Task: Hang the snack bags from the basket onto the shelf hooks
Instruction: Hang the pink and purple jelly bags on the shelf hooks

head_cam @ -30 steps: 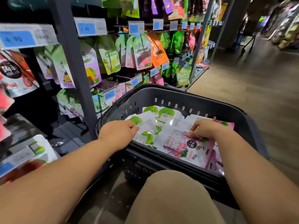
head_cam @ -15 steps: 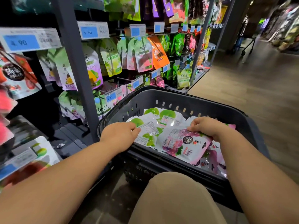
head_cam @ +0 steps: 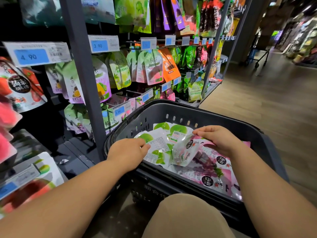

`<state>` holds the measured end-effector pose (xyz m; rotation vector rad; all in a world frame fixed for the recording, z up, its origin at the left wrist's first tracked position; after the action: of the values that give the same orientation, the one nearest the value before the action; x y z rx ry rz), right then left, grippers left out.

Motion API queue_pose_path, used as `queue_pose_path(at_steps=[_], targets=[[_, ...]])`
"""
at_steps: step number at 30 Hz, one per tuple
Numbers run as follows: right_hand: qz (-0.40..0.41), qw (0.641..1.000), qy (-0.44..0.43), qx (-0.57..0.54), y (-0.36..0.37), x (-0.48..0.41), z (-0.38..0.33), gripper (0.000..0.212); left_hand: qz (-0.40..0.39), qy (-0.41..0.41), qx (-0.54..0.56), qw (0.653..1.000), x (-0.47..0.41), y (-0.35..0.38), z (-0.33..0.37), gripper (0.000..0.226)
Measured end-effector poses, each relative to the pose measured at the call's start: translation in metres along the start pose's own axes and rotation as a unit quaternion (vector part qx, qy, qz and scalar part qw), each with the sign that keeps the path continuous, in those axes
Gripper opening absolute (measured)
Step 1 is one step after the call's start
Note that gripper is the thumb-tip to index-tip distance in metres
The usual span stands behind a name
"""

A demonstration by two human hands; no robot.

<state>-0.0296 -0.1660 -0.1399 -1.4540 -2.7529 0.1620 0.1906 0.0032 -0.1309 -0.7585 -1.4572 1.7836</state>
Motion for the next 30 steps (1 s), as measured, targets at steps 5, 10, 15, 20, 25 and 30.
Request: queue_pose_path(at_steps=[5,10,15,20,25,30], targets=[[-0.039,0.999,-0.033,-0.015,0.008,0.001,-0.01,0.012,0.005,0.004,0.005,1.0,0.0,0.0,0.0,0.041],[-0.11,0.991,-0.057,-0.047,0.023,-0.001,-0.012,0.075,0.007,0.004,0.012,1.0,0.0,-0.001,0.0,0.041],[-0.13,0.989,-0.074,-0.012,0.029,0.003,-0.019,0.063,0.009,0.001,0.013,1.0,0.0,-0.002,0.0,0.041],[-0.012,0.982,-0.123,0.141,0.014,0.001,-0.032,0.019,0.01,0.002,0.009,1.0,0.0,-0.002,0.0,0.041],[0.021,0.941,-0.195,0.275,0.012,-0.001,-0.048,0.024,0.007,-0.001,0.01,1.0,-0.001,0.0,-0.001,0.041],[0.04,0.976,-0.158,0.145,0.009,-0.001,-0.037,0.008,0.007,0.005,0.014,1.0,0.0,0.0,0.001,0.041]])
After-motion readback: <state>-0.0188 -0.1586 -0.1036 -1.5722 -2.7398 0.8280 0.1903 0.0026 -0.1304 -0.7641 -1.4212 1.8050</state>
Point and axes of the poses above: each hand's wrist, its own x-axis away from the middle knuckle, its own y-axis out of the palm, z = x × y, the point moved 10 cm from there along -x, towards the middle knuckle, and after that the axes turned 12 degrees about -y, right-handed, at the moved point
